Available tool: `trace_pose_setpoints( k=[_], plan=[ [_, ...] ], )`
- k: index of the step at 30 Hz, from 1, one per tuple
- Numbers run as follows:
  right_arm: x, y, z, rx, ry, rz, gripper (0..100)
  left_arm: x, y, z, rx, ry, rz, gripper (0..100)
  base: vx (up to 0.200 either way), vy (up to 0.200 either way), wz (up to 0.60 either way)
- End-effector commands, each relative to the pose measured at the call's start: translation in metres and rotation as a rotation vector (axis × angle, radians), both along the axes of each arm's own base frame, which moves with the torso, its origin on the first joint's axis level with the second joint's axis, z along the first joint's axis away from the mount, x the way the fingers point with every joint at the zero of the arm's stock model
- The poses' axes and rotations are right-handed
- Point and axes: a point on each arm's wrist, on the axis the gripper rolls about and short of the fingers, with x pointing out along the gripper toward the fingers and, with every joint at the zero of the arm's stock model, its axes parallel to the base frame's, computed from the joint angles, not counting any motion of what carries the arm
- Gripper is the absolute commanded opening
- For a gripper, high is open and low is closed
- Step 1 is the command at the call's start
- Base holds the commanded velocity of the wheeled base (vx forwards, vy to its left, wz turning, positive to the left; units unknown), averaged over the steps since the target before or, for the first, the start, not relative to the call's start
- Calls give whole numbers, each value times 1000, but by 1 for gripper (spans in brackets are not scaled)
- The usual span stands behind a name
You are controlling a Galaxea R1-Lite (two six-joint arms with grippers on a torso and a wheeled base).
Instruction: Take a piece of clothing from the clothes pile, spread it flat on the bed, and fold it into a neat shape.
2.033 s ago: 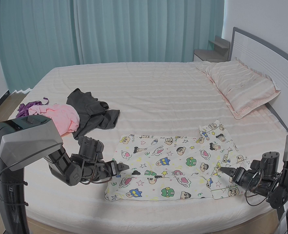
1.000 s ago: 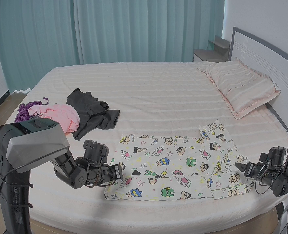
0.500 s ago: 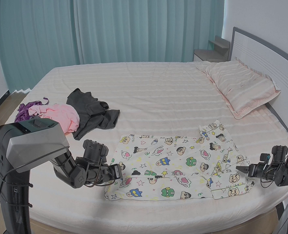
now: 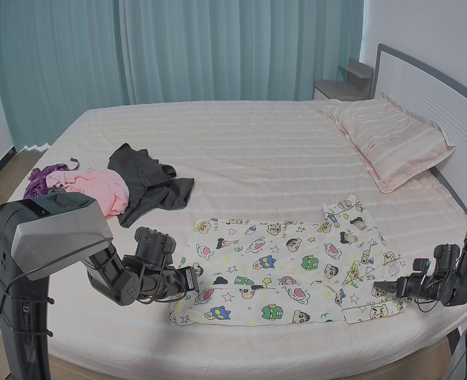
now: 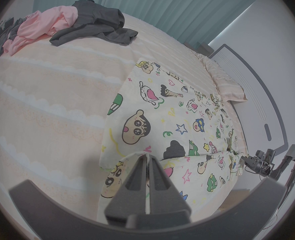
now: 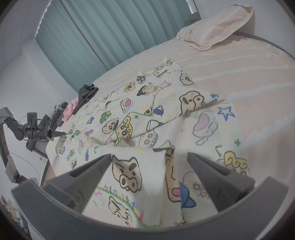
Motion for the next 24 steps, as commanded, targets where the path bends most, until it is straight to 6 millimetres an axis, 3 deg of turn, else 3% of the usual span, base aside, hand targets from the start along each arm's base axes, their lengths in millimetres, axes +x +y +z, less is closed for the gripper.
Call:
trace_pose_setpoints(
  k=[1,14,24],
  plan=[
    [-1,0,-6,5,18,2,0,0,0,-1,1,1,0,0,0,0,0],
    [23,-10,9,23,-81,-33,0,5,3,0,13,-18,28,0,0,0,0],
    [33,-14,8,26,-97,-46,0,13,5,-6,39,-25,82,0,0,0,0]
  ],
)
